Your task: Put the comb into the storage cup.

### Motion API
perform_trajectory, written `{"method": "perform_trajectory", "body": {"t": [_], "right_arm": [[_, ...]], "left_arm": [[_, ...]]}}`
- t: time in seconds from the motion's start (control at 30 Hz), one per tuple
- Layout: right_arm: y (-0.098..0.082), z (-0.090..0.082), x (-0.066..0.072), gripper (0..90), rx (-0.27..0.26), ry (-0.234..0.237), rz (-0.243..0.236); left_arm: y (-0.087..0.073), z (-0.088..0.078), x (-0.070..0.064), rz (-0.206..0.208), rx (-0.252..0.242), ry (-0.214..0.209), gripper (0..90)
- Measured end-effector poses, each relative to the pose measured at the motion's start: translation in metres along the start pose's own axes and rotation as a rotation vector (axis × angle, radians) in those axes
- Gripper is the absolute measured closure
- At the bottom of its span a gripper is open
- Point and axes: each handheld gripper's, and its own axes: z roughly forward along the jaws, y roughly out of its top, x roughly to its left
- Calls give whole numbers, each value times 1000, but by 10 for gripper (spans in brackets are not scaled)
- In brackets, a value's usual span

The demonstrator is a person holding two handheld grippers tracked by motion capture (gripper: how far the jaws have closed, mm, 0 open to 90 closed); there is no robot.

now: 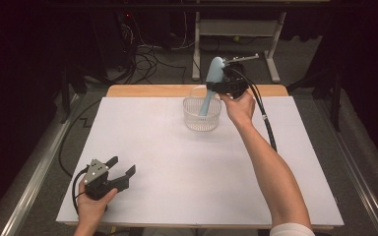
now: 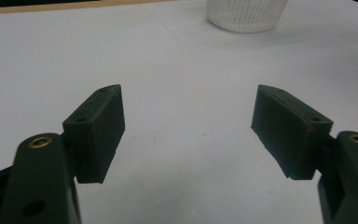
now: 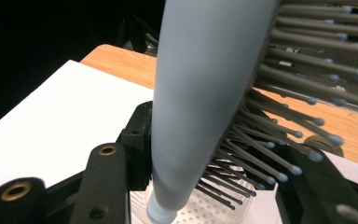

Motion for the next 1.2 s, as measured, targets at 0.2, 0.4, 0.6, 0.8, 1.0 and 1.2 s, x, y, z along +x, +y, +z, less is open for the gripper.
{"method": "perform_trajectory", "body": {"t": [0.2,0.4,0.6,0.8,1.0,1.2], "right_arm": [[-3,4,0,528,7,-4,0],[-7,11,1,524,21,-7,-1],[-12,17,2,521,26,-9,-5],[-15,22,3,516,34,-14,-4],[-18,26,6,513,36,-15,-9],[-23,30,7,510,29,-13,-12]], "left_arm": [[0,0,0,-2,-1,1,264],[0,0,0,-4,-3,1,265],[0,0,1,-4,-2,3,265],[0,0,1,-5,-1,2,265],[0,0,1,-8,-2,2,265],[0,0,1,-8,-2,3,265]]}}
